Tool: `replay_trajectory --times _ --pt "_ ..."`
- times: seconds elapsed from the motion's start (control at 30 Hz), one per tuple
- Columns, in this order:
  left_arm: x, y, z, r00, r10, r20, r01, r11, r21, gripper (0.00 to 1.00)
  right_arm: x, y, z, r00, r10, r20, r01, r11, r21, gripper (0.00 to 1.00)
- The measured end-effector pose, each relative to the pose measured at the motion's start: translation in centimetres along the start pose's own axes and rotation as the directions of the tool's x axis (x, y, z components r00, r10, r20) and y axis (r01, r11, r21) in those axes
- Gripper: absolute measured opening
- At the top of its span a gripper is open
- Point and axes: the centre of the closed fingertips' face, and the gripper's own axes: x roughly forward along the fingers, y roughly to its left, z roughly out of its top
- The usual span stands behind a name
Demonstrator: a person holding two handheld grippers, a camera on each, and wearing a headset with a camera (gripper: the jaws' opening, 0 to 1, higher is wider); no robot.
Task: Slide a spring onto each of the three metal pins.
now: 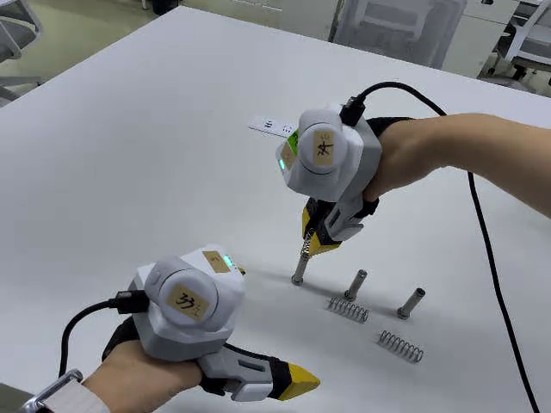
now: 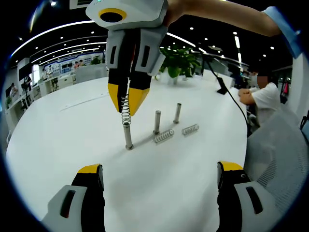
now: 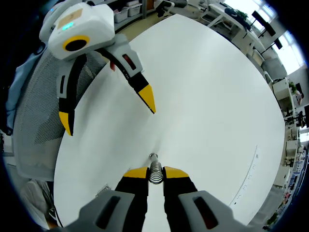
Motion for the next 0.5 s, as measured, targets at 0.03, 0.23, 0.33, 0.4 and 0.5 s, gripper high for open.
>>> replay_trajectory --times 0.03,0.23,0.33,0.4,0.5 --pt "0.0 0.0 0.0 1.0000 0.000 0.001 0.000 1.000 -0.003 1.00 0.0 0.0 0.0 1.0000 0.001 0.002 -0.001 1.000 0.000 0.12" --pt "0.0 0.0 -0.1 1.0000 -0.004 -0.005 0.004 1.000 -0.003 1.00 0.3 0.2 0.0 1.0000 0.005 -0.002 -0.005 1.000 0.000 0.12" --pt "0.0 0.0 -0.1 1.0000 -0.005 -0.004 0.005 1.000 -0.005 1.00 0.7 0.1 -0.1 0.9999 0.008 -0.011 -0.008 1.000 -0.010 0.12" --pt "0.0 0.0 -0.2 1.0000 -0.004 -0.007 0.004 1.000 -0.003 1.00 0.8 0.1 0.0 0.9999 0.007 -0.012 -0.008 1.000 -0.012 0.12" --pt "0.0 -0.1 -0.3 0.9999 -0.006 -0.010 0.006 1.000 -0.002 1.00 1.1 0.0 -0.1 0.9998 0.004 -0.021 -0.004 1.000 -0.023 0.12"
